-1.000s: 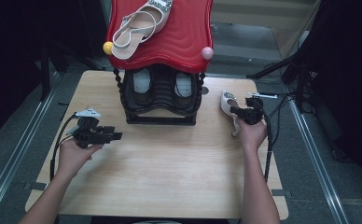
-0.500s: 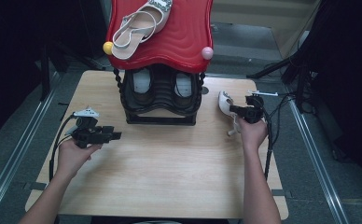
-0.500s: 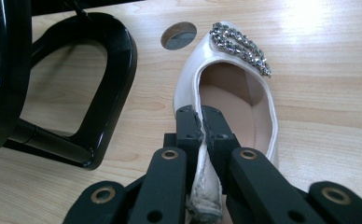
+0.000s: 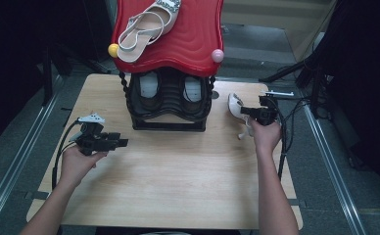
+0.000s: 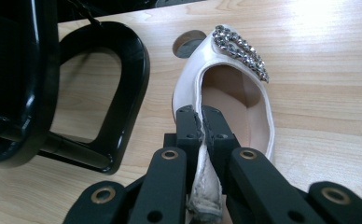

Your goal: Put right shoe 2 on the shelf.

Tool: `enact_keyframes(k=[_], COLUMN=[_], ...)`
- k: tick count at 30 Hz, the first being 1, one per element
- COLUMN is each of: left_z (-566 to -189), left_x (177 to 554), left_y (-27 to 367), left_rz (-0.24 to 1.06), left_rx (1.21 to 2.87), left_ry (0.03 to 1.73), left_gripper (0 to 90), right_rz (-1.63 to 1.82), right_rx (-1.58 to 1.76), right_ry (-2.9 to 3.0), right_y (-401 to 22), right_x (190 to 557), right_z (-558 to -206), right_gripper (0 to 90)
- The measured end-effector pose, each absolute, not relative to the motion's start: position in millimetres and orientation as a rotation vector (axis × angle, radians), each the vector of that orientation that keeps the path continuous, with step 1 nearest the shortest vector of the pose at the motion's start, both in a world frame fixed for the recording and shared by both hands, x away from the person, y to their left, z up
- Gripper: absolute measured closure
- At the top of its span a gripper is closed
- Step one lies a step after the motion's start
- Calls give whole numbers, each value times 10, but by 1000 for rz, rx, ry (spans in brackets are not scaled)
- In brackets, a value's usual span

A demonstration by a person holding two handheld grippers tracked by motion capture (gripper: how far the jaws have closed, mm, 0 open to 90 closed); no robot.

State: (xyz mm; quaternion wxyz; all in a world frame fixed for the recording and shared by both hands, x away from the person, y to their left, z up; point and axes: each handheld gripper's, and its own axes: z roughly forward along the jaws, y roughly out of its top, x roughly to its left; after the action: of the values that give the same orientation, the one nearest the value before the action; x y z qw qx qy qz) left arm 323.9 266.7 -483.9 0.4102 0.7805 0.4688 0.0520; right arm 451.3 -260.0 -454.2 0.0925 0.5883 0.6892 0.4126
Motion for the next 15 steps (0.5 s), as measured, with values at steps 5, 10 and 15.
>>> enact_keyframes(k=[5,10,15], left_z=[-4838,-4836,-4832], left_x=[3240,3237,3234], left_y=[2667,2665,2661], left_rz=[130,128,125], left_rx=[1961,1966,1962], left_ry=[1180,1175,1173], left_gripper=[481,481,482], right_rz=[1259,1257,1274], right_rx=[1739,1724,1710], right_ry=[2035,2039,2034], right_y=[-2590,-2555,-2528], right_x=[4519,4525,4531], right_z=[-4431,-4274,-4092], right_gripper=[884,885,885])
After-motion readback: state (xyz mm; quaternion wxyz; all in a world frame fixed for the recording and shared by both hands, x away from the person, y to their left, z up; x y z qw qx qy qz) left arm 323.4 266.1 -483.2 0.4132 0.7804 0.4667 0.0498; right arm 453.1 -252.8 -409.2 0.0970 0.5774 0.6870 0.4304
